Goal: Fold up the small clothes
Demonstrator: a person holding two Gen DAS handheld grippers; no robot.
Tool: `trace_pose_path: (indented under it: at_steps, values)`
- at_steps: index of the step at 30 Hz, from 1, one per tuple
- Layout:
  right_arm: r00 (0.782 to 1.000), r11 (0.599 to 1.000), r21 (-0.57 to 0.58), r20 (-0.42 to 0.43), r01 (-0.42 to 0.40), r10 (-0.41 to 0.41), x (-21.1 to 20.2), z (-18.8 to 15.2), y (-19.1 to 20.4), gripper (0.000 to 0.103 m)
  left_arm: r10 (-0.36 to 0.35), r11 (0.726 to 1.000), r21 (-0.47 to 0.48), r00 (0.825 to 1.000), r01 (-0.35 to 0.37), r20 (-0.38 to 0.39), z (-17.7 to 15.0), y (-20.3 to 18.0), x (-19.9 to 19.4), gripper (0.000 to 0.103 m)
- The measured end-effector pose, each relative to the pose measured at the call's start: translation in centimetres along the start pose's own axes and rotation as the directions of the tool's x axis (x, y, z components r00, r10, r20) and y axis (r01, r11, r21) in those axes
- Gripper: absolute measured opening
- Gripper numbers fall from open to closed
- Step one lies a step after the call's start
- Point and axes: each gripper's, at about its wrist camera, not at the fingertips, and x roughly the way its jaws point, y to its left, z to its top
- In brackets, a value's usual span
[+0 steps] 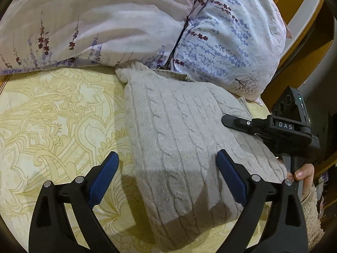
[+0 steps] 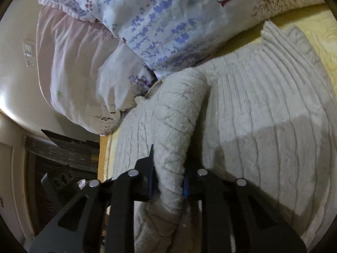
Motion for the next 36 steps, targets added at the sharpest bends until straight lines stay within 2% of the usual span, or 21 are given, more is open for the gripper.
trace_pose_path:
  at_steps: [8, 15, 20, 26, 34, 36]
  values:
    - [0.996, 0.99, -0.114, 0.042, 0.078, -0.074, -1.3, -0.1, 1.8, 0.016, 0.027, 0.999, 0.026, 1.0, -0.027, 0.001, 0.0, -0.8, 0.1, 0.102]
    - [0.979, 0.961, -0.195, 0.085, 0.197, -0.183, -3.8, -0.3, 2.3, 0.015, 0.026, 0.999, 0.036, 1.0, -0.026, -0.003, -0.1, -1.5, 0.0, 0.102]
    - [0.948, 0.922, -0.232, 0.139, 0.311, -0.285, -6.4, -0.5, 1.7, 0.015, 0.01, 0.999, 0.043, 1.0, -0.01, -0.011, -0.4, -2.3, 0.3, 0.102]
    - [0.885, 0.856, -0.24, 0.217, 0.457, -0.411, -9.2, -0.1, 0.2, 0.015, -0.007, 0.998, 0.067, 1.0, 0.009, -0.021, -0.7, -3.6, 0.8, 0.102]
    - [0.858, 0.843, -0.21, 0.275, 0.495, -0.435, -10.7, 0.4, -0.9, 0.015, -0.042, 0.995, 0.091, 0.999, 0.044, -0.016, -1.2, -5.2, 1.1, 0.102]
    - [0.859, 0.839, -0.214, 0.25, 0.5, -0.447, -10.1, 0.5, -1.6, 0.017, -0.067, 0.994, 0.08, 0.997, 0.068, -0.025, -1.3, -5.2, 1.3, 0.102]
